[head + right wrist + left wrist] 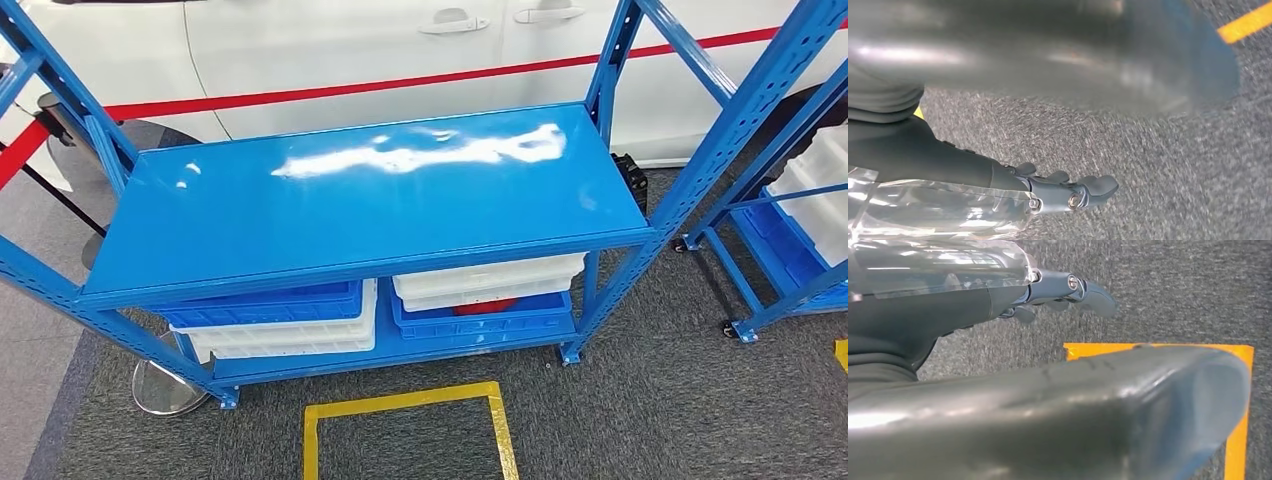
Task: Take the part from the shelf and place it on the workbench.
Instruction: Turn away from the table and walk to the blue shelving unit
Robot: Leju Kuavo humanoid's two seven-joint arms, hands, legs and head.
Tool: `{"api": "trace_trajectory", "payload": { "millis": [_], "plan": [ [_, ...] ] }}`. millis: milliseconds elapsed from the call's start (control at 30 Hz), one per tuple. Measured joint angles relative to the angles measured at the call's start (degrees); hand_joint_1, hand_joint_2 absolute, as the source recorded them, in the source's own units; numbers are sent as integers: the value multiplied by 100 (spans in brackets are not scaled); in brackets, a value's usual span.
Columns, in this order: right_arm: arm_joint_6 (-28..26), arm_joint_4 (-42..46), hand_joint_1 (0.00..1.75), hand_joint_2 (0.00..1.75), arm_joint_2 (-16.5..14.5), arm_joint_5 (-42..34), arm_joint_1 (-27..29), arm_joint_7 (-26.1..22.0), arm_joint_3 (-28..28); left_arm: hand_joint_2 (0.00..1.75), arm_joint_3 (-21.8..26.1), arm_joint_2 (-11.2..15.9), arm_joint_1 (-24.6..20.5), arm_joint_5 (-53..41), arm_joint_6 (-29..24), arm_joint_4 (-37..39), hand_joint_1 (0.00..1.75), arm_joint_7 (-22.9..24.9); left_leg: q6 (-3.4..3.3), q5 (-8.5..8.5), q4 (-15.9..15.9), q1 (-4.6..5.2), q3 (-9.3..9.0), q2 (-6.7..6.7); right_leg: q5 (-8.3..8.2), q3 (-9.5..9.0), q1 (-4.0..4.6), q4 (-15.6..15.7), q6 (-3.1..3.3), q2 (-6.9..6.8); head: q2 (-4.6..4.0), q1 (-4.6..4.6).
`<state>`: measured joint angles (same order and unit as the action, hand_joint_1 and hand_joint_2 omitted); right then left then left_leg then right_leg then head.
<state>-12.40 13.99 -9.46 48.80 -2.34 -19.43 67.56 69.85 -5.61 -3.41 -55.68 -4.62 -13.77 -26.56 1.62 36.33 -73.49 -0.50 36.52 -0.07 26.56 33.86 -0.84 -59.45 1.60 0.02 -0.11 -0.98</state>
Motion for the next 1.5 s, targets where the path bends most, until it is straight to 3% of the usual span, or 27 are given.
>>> {"api": "trace_trajectory", "payload": {
  "millis": [33, 100, 167, 233, 300, 367, 433, 467, 500, 533, 633, 700, 767, 833, 1033, 1200, 1500],
  "plan": [
    [7, 0, 0, 175, -3, 7, 0, 13, 0, 0, 0, -1, 1, -9, -26, 0, 0, 5, -14, -154, 157, 0, -34, 0, 9, -18, 7, 0, -1, 3, 0, 0],
    [11, -1, 0, 175, -19, 24, 1, 37, 0, 0, 0, 1, 0, -21, -80, -1, 0, 10, -94, -612, 875, 20, -306, 1, 22, -59, 14, 1, -11, 7, 0, 1],
    [13, -1, 0, 175, -45, 48, 1, 60, 0, 0, -1, 3, -8, -35, -114, -1, 0, 16, -187, -755, 1402, 67, -503, 1, 27, -66, 18, -3, -50, 10, 0, -1],
    [19, 0, 0, 175, -64, 66, -3, 72, 0, 0, -1, 4, -8, -46, -133, 0, 0, 21, -237, -751, 1511, 97, -531, -6, 30, -64, 19, -2, -117, 11, 0, -3],
    [22, 0, 0, 175, -72, 79, -6, 75, 0, 0, 0, -7, -4, -56, -153, 0, 0, 22, -268, -905, 1610, 56, -588, -6, 74, -73, 22, -43, -190, 9, 0, 0],
    [26, 0, 0, 175, -75, 90, -7, 80, 0, 0, 0, -22, -12, -67, -168, -1, 0, 22, -314, -981, 1701, 26, -633, 11, 318, 69, 19, -384, -244, 8, 0, 11],
    [35, -1, 0, 175, -78, 95, -3, 88, -1, 0, 0, -27, -15, -70, -174, -2, 0, 22, -345, -994, 1704, 43, -617, 26, 686, 389, 3, -1061, -279, 7, 0, 19],
    [38, -2, 0, 175, -80, 96, 0, 92, -1, 0, 0, -27, -14, -71, -175, -2, 0, 23, -346, -992, 1698, 47, -608, 28, 790, 525, -5, -1350, -297, 6, 0, 18],
    [40, -2, 0, 175, -81, 97, 3, 95, -1, 0, 0, -28, -13, -71, -175, -2, 0, 23, -343, -987, 1690, 48, -605, 28, 791, 585, -13, -1477, -313, 4, 0, 18],
    [40, -1, 0, 175, -81, 97, 5, 97, 0, 0, 0, -31, -11, -71, -174, -2, 0, 24, -334, -979, 1680, 45, -607, 25, 681, 540, -24, -1392, -328, 3, 0, 19],
    [56, 0, 0, 175, -82, 102, 1, 108, 0, 0, 0, -45, -10, -72, -175, -1, 0, 26, -259, -899, 1572, 45, -587, 16, 181, 54, -62, -403, -335, 1, 0, 21],
    [91, 0, 0, 175, -86, 126, -1, 134, -1, 0, 0, -42, -16, -78, -184, -2, 0, 32, -275, -826, 1474, 81, -538, 15, 118, -80, -72, -85, -278, 13, 0, 9],
    [96, 0, 0, 175, -90, 150, 1, 165, 1, 87, 0, -36, -22, -90, -200, -2, 0, 43, -326, -806, 1454, 103, -527, 17, 133, -77, -63, -79, -221, 23, 0, -3],
    [66, 0, 0, 175, -90, 176, 4, 215, 3, 175, 0, -36, -24, -105, -211, -2, 0, 58, -316, -818, 1480, 101, -543, 17, 139, -82, -48, -79, -196, 23, 0, -1],
    [-4, -2, 0, 175, -117, 320, 1, 557, 4, 175, 1, -42, -24, -123, -224, -2, 0, 128, -221, -838, 1540, 97, -574, 15, 151, -85, -41, -79, -158, 23, 0, -1],
    [23, -5, 0, 175, -148, 486, 20, 1147, -135, 175, -94, -40, -4, -47, -169, -3, 0, 268, -162, -837, 1547, 94, -579, 15, 157, -92, -40, -80, -150, 22, 0, 0],
    [208, 41, 0, 175, -68, -238, 147, 1415, -1065, 175, -958, 10, 144, 789, -61, -55, 0, 641, -150, -835, 1543, 96, -579, 15, 148, -116, -45, -49, -164, 19, 0, 0]
  ]
}}
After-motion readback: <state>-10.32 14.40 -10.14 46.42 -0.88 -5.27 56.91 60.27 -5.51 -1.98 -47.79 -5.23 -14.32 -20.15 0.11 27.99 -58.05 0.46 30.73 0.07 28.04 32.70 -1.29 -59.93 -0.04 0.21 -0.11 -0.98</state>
